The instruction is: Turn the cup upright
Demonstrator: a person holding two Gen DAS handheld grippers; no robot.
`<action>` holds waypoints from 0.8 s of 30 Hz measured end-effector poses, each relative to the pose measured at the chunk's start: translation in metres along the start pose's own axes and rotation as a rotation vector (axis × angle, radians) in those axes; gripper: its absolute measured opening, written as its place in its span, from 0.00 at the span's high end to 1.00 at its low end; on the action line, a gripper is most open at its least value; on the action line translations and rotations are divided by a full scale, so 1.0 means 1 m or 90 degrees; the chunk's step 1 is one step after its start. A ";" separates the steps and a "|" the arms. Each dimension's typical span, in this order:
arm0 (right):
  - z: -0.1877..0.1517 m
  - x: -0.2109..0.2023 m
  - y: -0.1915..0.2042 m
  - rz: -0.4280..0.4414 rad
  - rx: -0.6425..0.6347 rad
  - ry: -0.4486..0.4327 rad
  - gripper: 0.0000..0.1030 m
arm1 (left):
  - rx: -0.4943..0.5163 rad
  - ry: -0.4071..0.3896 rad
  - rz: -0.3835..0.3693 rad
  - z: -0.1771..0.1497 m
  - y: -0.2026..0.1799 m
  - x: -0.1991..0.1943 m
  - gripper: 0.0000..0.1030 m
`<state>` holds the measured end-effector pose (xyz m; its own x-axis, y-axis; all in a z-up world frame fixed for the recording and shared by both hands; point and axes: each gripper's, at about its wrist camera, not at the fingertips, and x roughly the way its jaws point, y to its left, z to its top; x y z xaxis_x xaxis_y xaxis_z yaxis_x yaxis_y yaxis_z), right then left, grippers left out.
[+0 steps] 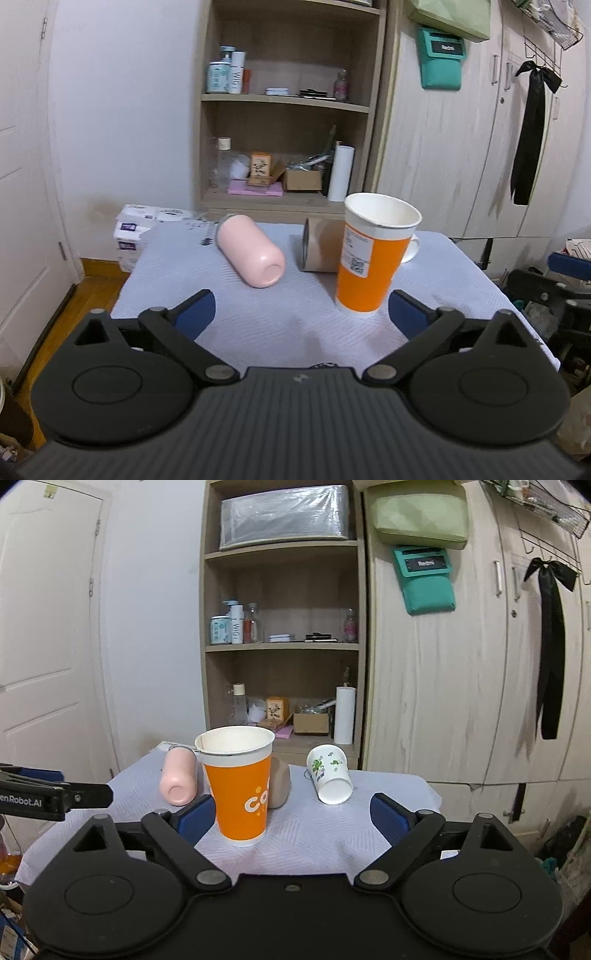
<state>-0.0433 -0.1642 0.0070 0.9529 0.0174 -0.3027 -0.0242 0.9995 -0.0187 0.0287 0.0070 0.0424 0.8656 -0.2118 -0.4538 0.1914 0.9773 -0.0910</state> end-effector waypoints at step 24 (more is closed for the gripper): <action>-0.008 0.000 0.019 -0.092 0.010 0.065 0.00 | -0.001 0.060 0.041 -0.007 0.005 0.002 0.00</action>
<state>-0.0465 -0.1458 -0.0004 0.9104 -0.1281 -0.3935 0.1162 0.9918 -0.0541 0.0280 0.0119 0.0354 0.8290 -0.1462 -0.5398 0.1355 0.9890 -0.0598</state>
